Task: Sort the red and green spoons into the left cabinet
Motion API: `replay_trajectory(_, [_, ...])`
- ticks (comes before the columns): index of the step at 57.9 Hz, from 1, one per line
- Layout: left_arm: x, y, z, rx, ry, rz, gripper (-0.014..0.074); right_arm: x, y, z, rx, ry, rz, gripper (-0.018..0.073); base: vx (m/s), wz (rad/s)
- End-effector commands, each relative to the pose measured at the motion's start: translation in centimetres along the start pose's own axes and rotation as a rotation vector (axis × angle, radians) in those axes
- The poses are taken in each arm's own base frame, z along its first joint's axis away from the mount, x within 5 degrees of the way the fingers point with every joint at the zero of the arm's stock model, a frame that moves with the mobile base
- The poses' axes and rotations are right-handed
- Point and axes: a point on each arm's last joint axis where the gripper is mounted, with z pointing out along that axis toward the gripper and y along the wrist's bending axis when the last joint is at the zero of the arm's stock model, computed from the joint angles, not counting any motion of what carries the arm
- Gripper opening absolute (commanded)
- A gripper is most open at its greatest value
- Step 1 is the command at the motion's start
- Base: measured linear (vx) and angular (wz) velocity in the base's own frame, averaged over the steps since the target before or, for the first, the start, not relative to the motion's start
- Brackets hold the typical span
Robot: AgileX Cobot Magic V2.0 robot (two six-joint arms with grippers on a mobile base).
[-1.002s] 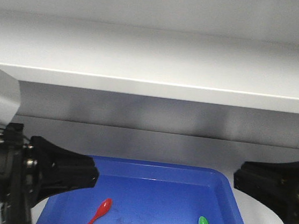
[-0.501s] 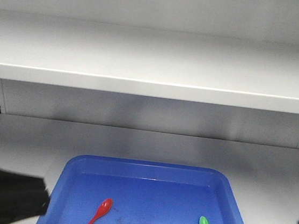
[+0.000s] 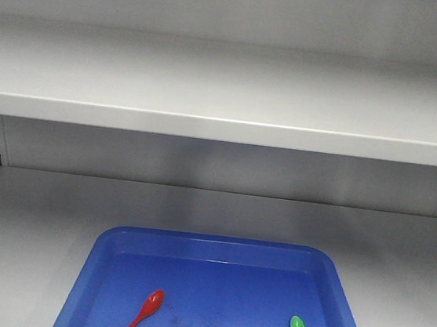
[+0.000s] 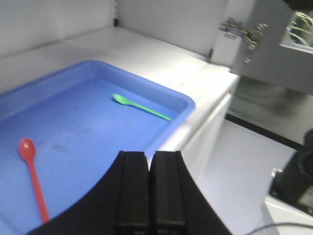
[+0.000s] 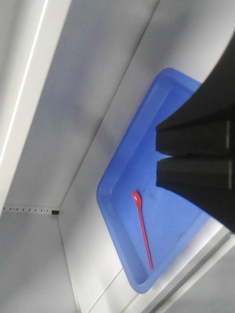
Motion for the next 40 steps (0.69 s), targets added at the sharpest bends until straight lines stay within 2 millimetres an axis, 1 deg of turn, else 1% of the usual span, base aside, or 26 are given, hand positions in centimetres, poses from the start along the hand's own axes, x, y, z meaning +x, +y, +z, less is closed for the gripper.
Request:
replay_trajectory(1, [-1.0, -0.5, -0.3, 0.038, -0.053, -0.034, 0.0, -1.3, -0.3, -0.2, 0.024, -0.08, 0.023, -0.0004, 0.0, 0.0])
replay_trajectory(23, [-1.1, -0.4, -0.3, 0.024, -0.059, -0.023, 0.0, -1.3, -0.3, -0.2, 0.024, -0.08, 0.023, -0.0004, 0.0, 0.0])
replay_trajectory(26, [-1.4, 0.1, -0.3, -0.031, -0.091, 0.0, 0.0, -1.3, -0.3, -0.2, 0.024, -0.08, 0.023, -0.0004, 0.0, 0.0])
replay_trajectory(30, [-1.9, 1.1, -0.6, -0.154, -0.151, 0.029, 0.0, -1.3, -0.3, -0.2, 0.024, -0.08, 0.023, -0.0004, 0.0, 0.0])
replay_trajectory(35, [-2.3, 2.5, -1.7, -0.349, -0.238, 0.054, 0.0, -1.3, -0.3, -0.2, 0.024, -0.078, 0.022, -0.0004, 0.0, 0.0])
replay_trajectory(40, [-2.3, 3.3, -3.2, -0.508, -0.297, 0.077, 0.0, -1.3, -0.3, -0.2, 0.025, -0.077, 0.021, -0.0004, 0.0, 0.01])
